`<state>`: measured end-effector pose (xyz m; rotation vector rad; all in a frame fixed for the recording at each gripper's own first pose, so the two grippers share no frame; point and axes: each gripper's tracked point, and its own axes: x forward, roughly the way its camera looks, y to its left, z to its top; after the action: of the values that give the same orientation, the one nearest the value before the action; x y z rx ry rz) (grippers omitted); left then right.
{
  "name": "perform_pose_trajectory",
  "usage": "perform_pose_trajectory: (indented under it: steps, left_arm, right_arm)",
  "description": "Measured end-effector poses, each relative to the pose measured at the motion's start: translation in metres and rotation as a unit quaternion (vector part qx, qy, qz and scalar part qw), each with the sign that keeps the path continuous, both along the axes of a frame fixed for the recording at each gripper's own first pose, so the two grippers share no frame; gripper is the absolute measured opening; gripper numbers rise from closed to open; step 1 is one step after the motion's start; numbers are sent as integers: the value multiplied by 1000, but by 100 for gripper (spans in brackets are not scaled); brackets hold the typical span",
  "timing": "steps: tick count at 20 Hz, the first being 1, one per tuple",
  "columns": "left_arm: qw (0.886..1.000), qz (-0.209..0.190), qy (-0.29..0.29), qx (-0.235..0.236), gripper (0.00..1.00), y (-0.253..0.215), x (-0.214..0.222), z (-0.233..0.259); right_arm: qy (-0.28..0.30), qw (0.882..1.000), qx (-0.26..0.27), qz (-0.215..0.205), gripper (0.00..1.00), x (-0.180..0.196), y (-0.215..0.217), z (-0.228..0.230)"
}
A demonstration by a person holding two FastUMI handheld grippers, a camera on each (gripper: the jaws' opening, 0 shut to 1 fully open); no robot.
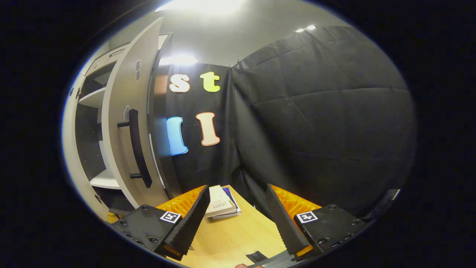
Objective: Grasp the bottle in the cabinet with the left hand and place it on the coaster, then close the right door with the right hand and the left door with the left hand.
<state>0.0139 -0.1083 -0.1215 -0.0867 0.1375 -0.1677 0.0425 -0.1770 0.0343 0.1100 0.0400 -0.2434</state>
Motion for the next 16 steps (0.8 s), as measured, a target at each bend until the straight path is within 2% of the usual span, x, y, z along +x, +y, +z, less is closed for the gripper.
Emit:
perform_pose_trajectory:
  steps: [1,4,7,10,13,16]
  left_arm:
    - [999,34,-4,2,89,11,-1,14]
    - [992,121,-24,6,91,41,-15,50]
    - [983,181,-41,-5,89,61,-30,87]
    - [971,236,-34,28,89,77,-43,111]
    - [966,253,-29,42,89,78,-46,132]
    - [966,248,-15,66,89,79,-36,139]
  right_arm:
    - [-2,1000,-6,13,96,10,1,2]
    - [0,998,-15,56,97,33,5,1]
    - [-1,995,-14,100,97,52,10,2]
    - [0,989,0,145,97,67,18,6]
    - [-6,983,12,181,97,77,29,18]
    - [-18,983,9,185,97,83,30,30]
